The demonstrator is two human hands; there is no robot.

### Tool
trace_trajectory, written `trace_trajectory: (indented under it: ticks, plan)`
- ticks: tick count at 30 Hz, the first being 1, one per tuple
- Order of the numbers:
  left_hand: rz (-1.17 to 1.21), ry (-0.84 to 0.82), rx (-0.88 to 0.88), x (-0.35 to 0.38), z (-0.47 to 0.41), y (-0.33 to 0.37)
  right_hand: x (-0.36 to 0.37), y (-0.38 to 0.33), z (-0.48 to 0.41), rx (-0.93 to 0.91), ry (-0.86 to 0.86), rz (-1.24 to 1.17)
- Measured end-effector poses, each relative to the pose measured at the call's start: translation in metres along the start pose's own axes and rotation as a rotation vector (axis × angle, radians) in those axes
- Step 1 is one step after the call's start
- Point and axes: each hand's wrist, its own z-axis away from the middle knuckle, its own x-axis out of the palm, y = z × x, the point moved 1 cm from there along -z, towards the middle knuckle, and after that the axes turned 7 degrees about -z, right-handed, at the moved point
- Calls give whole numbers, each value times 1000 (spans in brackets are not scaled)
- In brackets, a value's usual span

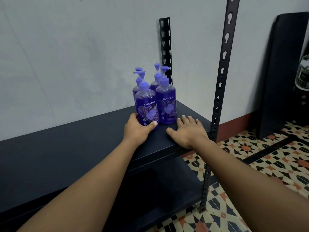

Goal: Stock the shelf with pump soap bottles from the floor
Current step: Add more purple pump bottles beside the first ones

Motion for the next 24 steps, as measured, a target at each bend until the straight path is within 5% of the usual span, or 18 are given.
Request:
trace_trajectory:
  ticks: [24]
  plan:
    - [-76, -26, -32, -3, -8, 4, 0, -8, -15, 115, 204, -155]
